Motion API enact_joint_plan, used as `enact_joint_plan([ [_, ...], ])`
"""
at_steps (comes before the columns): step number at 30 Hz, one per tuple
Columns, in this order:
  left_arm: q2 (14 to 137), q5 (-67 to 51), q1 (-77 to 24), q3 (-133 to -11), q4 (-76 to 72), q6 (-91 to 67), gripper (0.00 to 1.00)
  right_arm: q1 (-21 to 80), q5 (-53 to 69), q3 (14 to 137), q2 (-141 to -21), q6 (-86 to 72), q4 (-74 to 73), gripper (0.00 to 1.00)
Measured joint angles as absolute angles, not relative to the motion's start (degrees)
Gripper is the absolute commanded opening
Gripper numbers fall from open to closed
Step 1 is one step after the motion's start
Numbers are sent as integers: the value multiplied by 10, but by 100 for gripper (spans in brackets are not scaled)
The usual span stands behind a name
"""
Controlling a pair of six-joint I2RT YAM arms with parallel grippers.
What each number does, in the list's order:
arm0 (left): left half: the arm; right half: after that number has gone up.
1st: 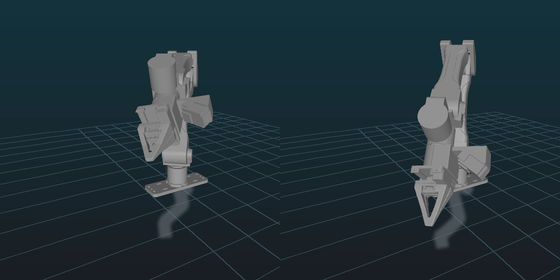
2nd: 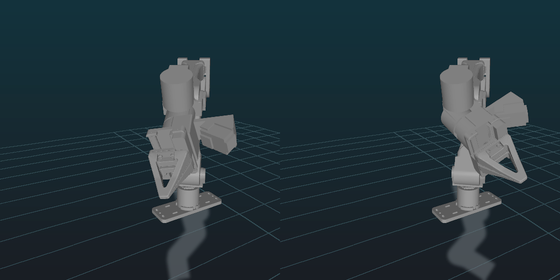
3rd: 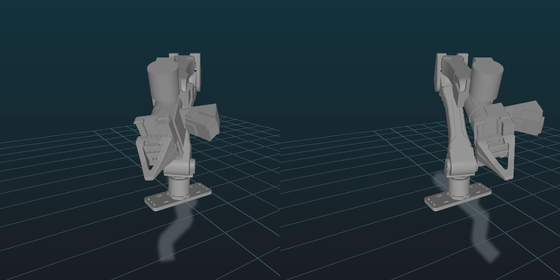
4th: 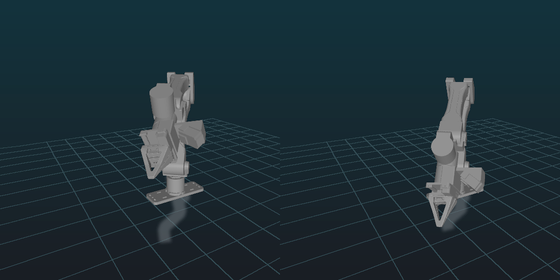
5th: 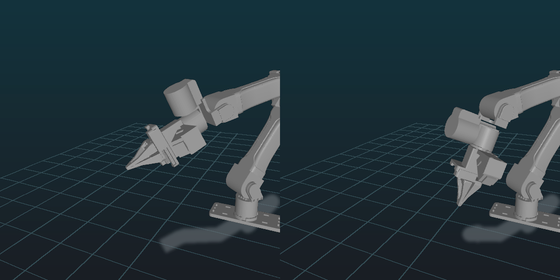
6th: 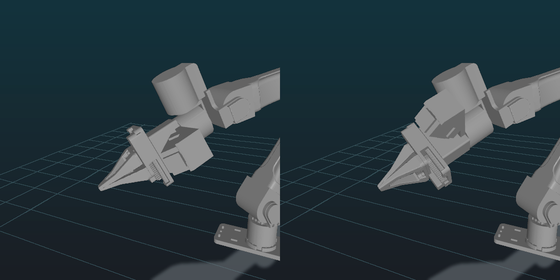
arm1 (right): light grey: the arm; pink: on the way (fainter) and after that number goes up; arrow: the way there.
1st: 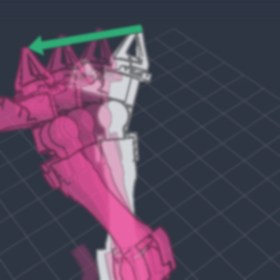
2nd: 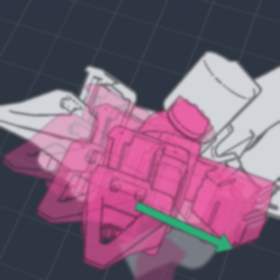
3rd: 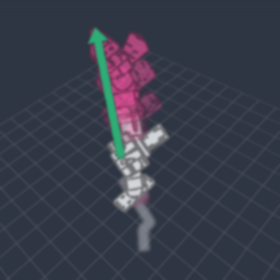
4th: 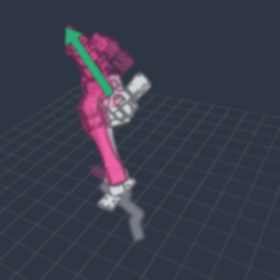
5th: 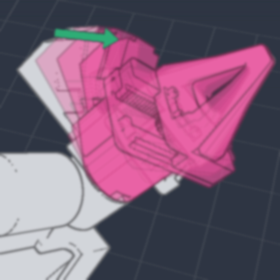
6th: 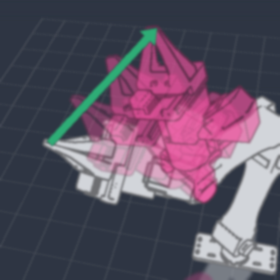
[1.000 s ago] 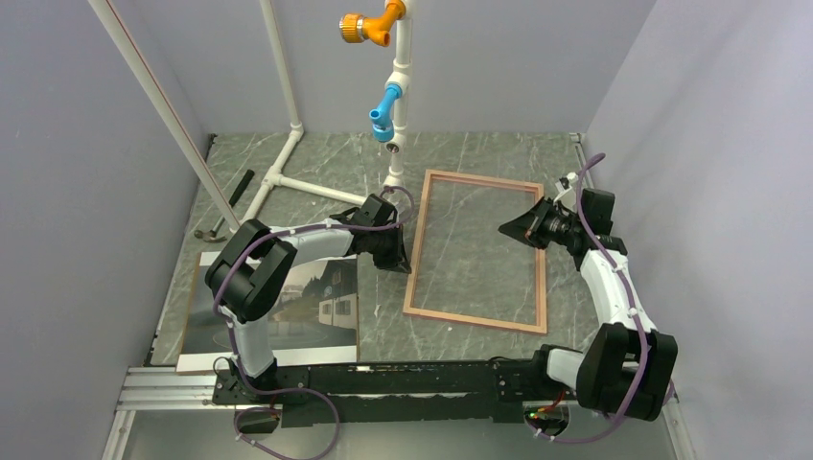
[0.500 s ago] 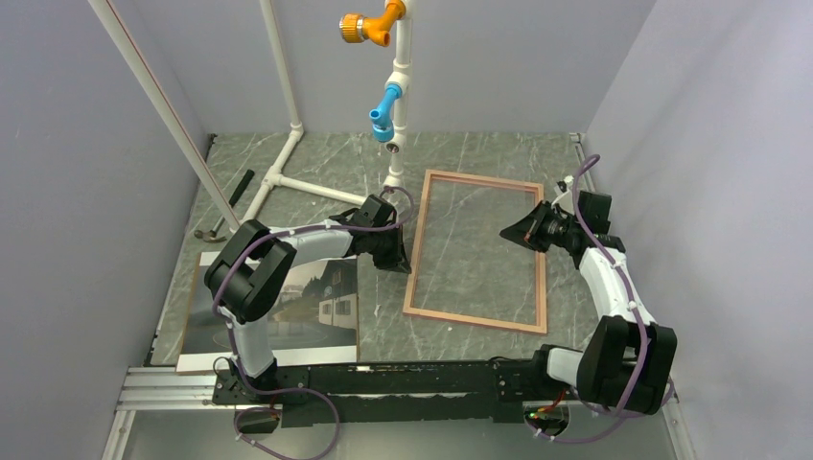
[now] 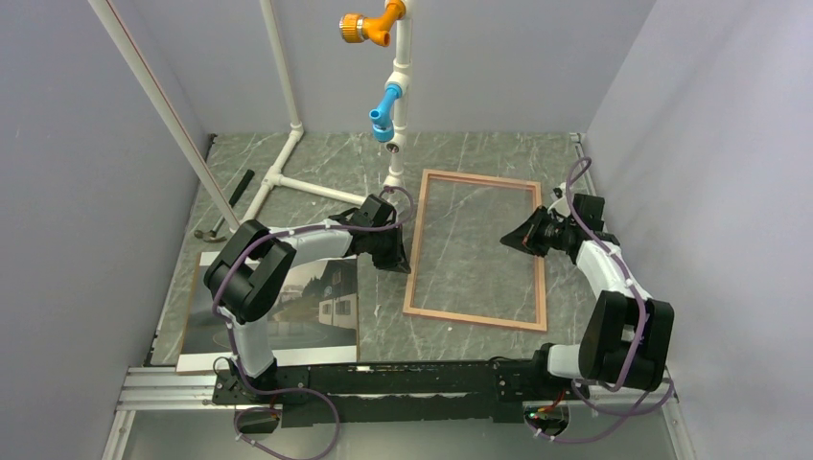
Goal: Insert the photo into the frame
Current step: Place the photo frame item in the photo frame.
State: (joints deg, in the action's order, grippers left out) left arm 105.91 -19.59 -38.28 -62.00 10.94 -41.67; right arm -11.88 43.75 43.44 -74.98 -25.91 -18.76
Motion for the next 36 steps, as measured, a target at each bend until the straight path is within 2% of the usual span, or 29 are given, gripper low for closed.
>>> enact_joint_plan([
  [9,1059,-194,-381,-623,119,-416,0,-120,427,435,-769,-261,-182,0],
  [25,1060,-195,-381,-624,117,-416,0,-98,538,465,-689,-338,-145,0],
  [36,1060,-195,-381,-624,117,-416,0,-94,547,469,-689,-350,-146,0],
])
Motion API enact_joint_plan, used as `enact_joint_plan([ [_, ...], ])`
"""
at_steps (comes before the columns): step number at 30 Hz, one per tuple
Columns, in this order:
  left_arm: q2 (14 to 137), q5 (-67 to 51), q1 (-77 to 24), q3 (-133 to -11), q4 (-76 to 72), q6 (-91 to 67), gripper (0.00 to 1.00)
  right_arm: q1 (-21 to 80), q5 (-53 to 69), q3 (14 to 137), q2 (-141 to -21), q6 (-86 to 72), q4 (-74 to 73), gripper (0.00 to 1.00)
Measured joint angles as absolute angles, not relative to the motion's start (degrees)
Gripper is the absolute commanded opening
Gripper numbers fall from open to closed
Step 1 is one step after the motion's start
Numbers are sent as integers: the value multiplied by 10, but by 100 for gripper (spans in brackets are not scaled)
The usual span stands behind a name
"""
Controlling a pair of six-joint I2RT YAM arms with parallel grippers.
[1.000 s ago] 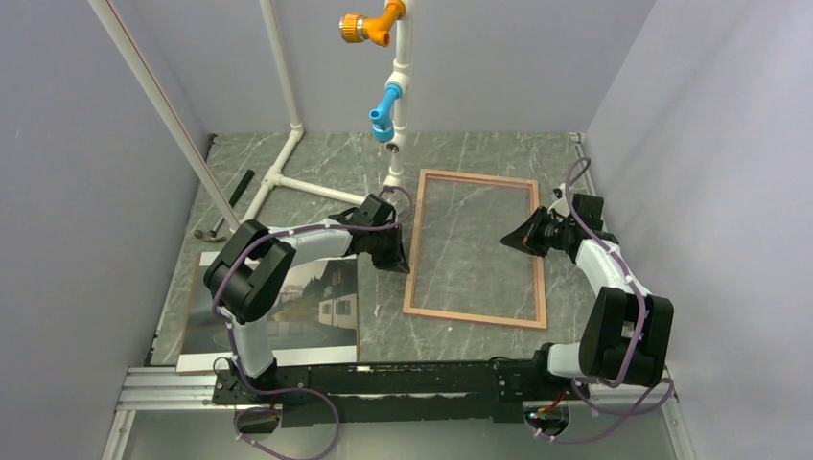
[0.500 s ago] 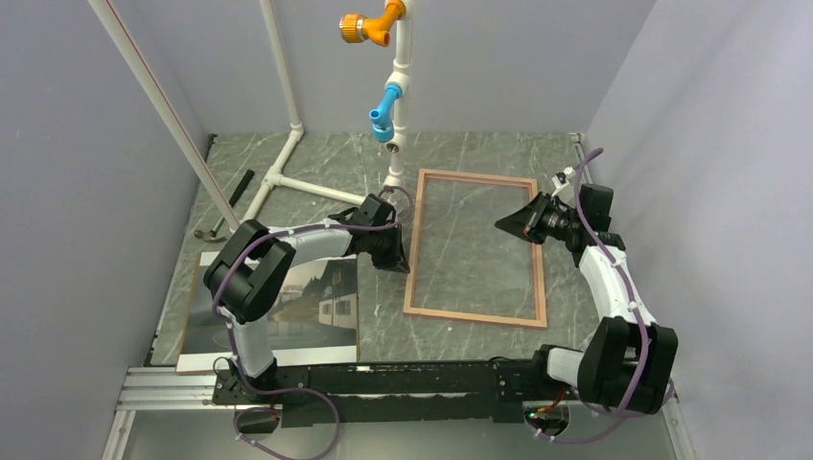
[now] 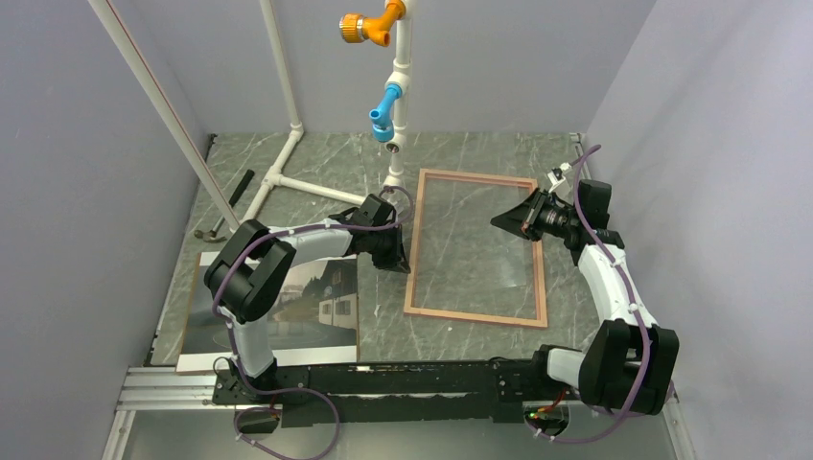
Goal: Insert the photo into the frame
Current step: Place the photo frame item in the photo frame.
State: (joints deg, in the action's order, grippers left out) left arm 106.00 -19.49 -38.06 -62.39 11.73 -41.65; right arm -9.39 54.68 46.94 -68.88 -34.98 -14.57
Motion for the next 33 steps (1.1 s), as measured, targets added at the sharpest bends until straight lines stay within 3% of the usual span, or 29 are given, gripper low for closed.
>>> enact_joint_plan([
  [33,1061,-196,-381,-624,114,-416,0,-96,518,473,-680,-326,-184,0],
])
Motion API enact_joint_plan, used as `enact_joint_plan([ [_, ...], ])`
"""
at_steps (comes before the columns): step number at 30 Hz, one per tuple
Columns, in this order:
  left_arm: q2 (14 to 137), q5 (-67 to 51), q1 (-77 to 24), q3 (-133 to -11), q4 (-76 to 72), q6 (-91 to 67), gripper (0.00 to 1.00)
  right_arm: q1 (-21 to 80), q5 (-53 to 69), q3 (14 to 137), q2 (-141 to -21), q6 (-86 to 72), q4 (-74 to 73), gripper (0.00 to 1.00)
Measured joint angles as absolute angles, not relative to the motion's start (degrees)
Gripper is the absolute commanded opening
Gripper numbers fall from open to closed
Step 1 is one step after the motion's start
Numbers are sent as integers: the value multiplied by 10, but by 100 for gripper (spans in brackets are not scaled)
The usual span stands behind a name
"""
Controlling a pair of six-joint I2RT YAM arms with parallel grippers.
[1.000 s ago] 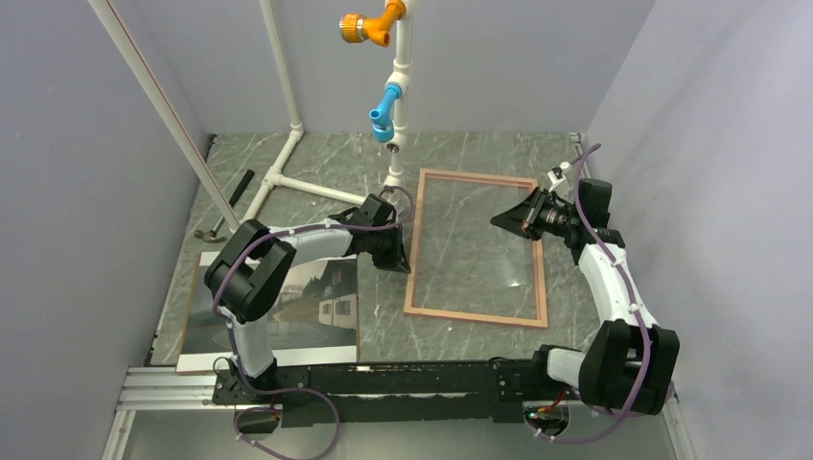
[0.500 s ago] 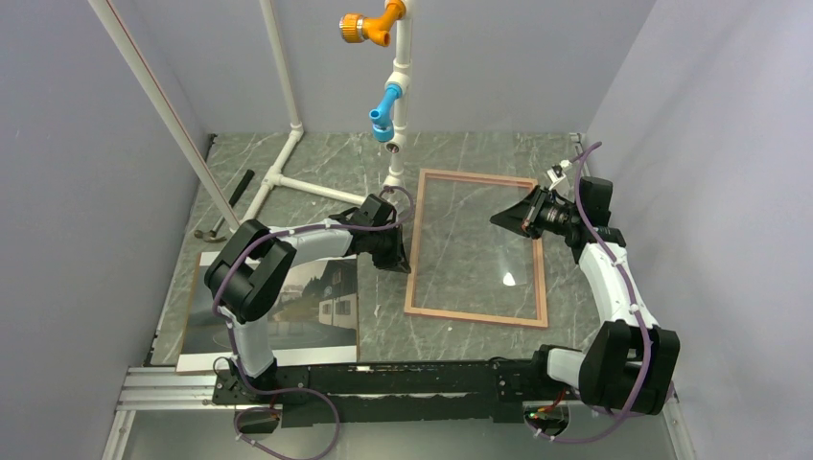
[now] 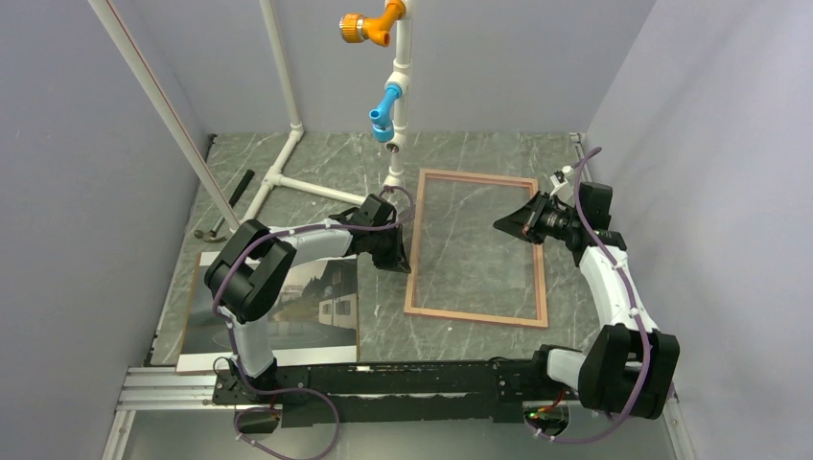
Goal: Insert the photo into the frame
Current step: Place the photo frame item in the photo frame.
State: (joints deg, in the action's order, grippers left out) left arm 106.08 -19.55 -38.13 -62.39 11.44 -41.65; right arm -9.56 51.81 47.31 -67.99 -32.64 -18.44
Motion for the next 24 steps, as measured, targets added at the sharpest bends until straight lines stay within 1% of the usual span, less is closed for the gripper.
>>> enact_joint_plan([
  [24,1062,-195,-382,-627,119,-416,0,-108,448,491,-676,-256,-270,0],
])
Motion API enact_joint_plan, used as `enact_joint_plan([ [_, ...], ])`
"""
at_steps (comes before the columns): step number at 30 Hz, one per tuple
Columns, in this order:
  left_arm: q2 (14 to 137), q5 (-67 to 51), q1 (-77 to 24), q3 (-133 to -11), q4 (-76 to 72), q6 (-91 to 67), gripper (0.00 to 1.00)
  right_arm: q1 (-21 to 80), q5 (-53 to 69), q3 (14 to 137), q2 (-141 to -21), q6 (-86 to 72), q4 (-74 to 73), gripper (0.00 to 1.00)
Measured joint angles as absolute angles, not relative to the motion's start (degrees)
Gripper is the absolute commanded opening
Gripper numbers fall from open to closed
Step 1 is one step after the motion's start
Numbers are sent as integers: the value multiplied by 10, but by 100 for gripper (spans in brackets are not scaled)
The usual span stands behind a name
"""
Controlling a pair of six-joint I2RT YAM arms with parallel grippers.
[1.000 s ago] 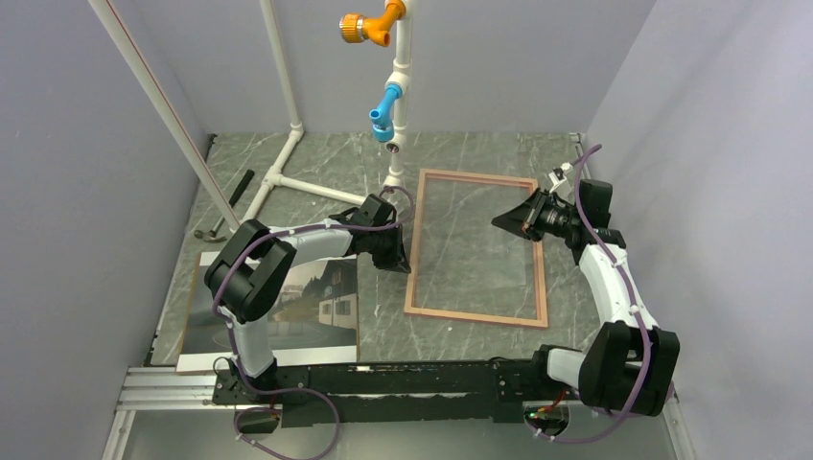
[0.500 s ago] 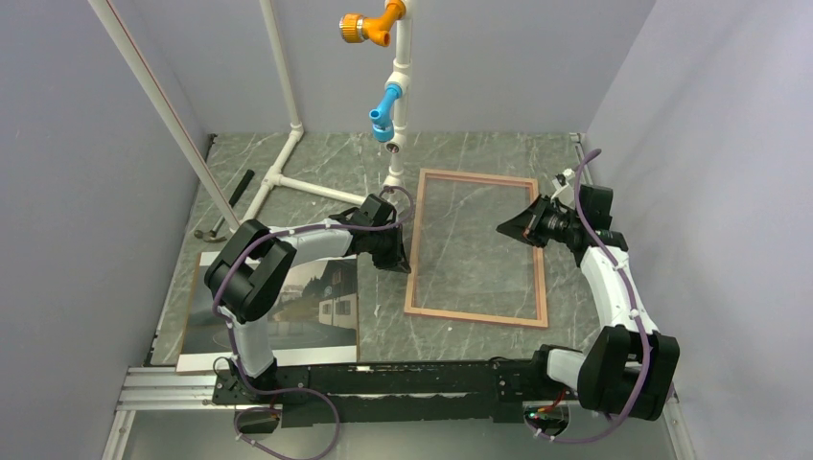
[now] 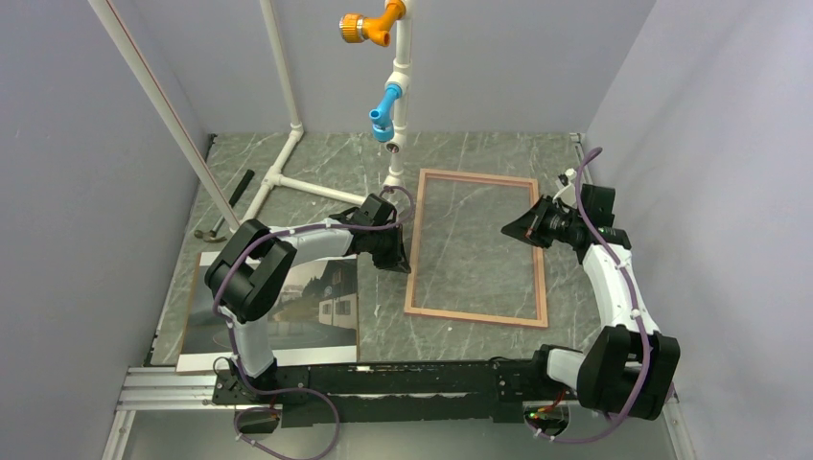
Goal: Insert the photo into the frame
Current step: Place the photo frame item in the photo frame.
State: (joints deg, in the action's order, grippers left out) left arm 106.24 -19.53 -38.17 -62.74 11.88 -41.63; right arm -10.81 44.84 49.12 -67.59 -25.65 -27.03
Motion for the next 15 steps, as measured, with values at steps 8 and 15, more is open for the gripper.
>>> enact_joint_plan([
  [8,1062,-195,-382,-627,118,-416,0,-109,437,506,-684,-248,-287,0],
  [15,1063,-194,-383,-628,118,-416,0,-108,424,508,-691,-239,-302,0],
])
